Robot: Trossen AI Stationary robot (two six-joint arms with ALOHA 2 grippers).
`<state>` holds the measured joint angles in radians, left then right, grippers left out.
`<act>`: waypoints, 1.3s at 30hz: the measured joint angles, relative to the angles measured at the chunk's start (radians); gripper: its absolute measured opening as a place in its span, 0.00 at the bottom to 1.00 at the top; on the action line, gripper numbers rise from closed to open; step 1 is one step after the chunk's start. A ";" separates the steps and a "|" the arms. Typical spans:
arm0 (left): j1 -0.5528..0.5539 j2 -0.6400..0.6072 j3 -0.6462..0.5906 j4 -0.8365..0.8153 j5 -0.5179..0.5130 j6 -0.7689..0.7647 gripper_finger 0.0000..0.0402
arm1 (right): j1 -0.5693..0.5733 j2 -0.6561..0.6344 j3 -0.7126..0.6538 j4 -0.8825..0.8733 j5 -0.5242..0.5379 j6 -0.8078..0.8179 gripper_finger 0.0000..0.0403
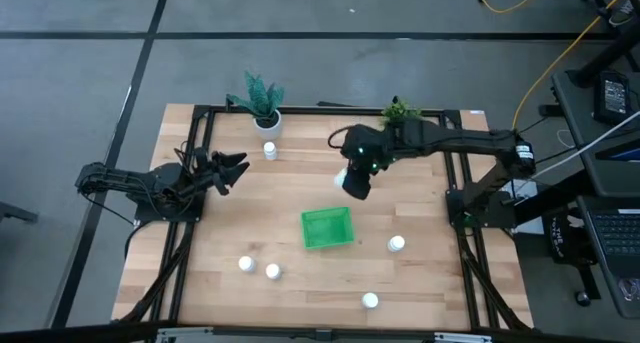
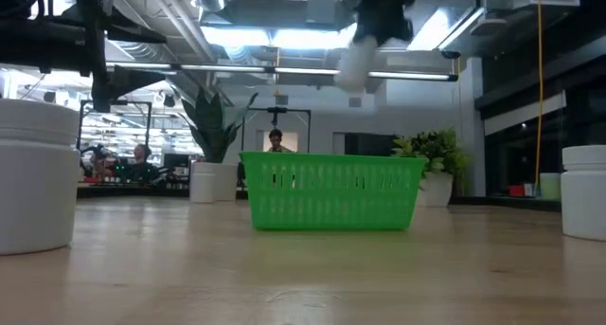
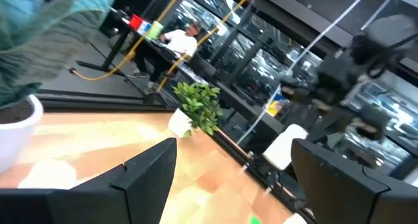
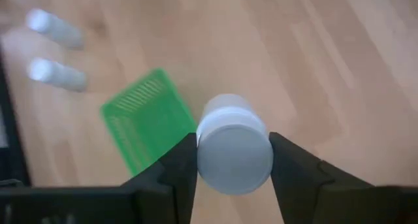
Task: Pick and place pill bottles into a basket
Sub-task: Put the white pill bottle into the green basket
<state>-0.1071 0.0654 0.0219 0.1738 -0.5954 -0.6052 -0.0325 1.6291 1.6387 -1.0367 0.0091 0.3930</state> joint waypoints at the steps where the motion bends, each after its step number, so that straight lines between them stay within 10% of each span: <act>1: 0.000 0.000 0.000 -0.004 0.009 0.000 0.73 | 0.027 0.000 0.013 0.000 0.012 0.024 0.38; 16: 0.000 0.000 0.000 -0.081 0.074 -0.037 0.73 | 0.260 0.187 0.019 0.004 0.066 0.216 0.38; 39: 0.000 0.000 0.000 -0.126 0.083 -0.055 0.73 | 0.196 0.343 0.019 0.024 0.050 0.045 0.38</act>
<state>-0.1074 0.0654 0.0219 0.0479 -0.5121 -0.6603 0.1633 1.9719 1.6577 -1.0124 0.0589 0.4383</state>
